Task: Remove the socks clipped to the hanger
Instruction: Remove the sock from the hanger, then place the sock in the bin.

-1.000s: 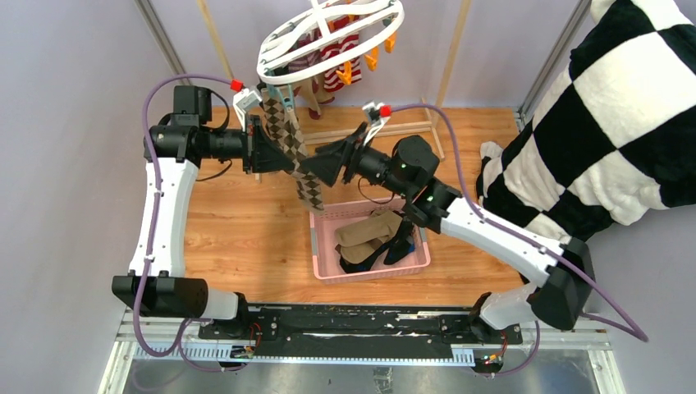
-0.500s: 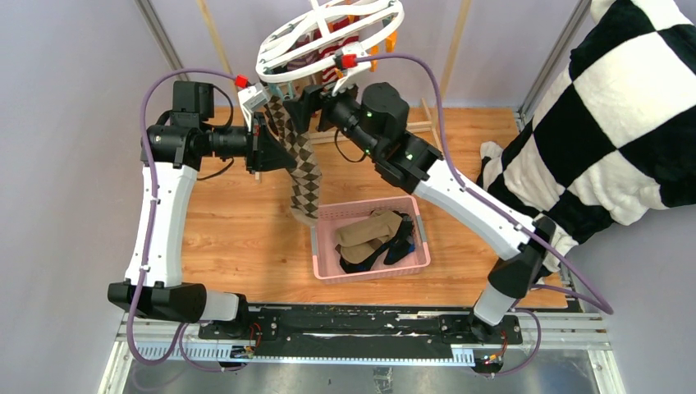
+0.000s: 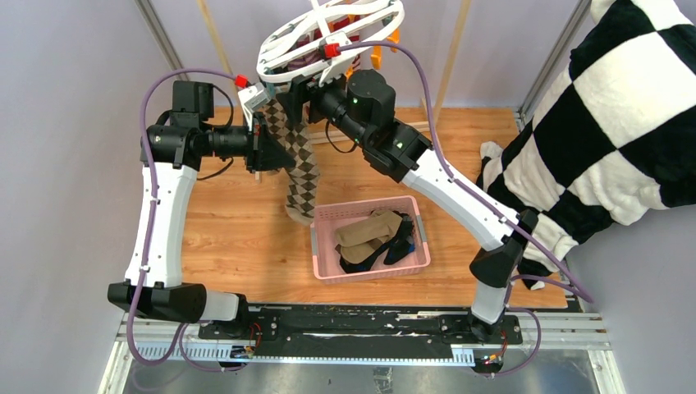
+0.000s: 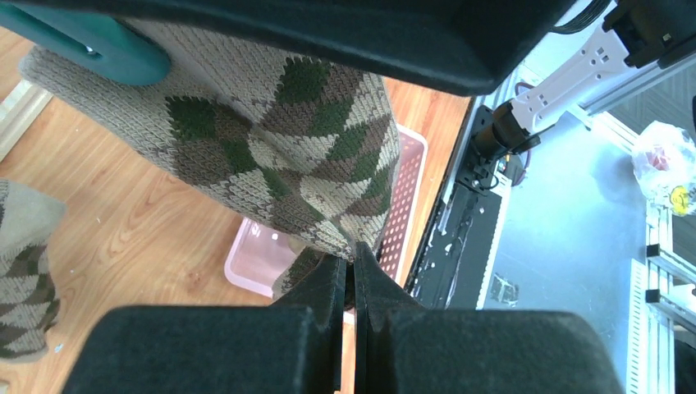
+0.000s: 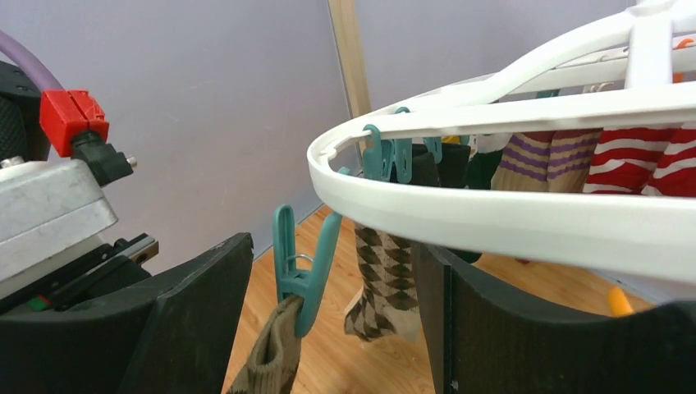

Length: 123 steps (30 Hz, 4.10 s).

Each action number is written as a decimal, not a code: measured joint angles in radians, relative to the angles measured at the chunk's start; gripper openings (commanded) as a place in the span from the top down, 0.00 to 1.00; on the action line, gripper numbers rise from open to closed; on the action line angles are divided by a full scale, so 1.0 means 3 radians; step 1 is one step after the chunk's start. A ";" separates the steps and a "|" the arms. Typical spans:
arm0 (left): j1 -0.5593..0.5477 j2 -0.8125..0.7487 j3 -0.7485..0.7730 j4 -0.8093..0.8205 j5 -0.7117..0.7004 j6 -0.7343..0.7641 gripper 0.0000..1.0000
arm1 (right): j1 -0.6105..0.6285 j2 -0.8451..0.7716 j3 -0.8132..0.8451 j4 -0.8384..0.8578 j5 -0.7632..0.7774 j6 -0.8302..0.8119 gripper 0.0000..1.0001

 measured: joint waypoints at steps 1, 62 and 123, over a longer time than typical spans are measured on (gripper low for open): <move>0.0000 -0.0003 0.0000 0.0000 -0.0010 0.0000 1.00 | 0.0000 0.0038 0.0056 0.0000 0.0000 -0.0008 0.31; -0.0015 -0.0532 -0.0562 -0.0009 -0.0336 0.0009 1.00 | -0.0038 -0.1076 -0.2744 0.1568 -0.2548 -0.0924 0.03; 0.0735 -0.0464 -0.0453 -0.0006 -0.1480 -0.0125 0.00 | -0.0482 -0.0927 -0.4084 0.0904 -0.0886 0.0121 0.38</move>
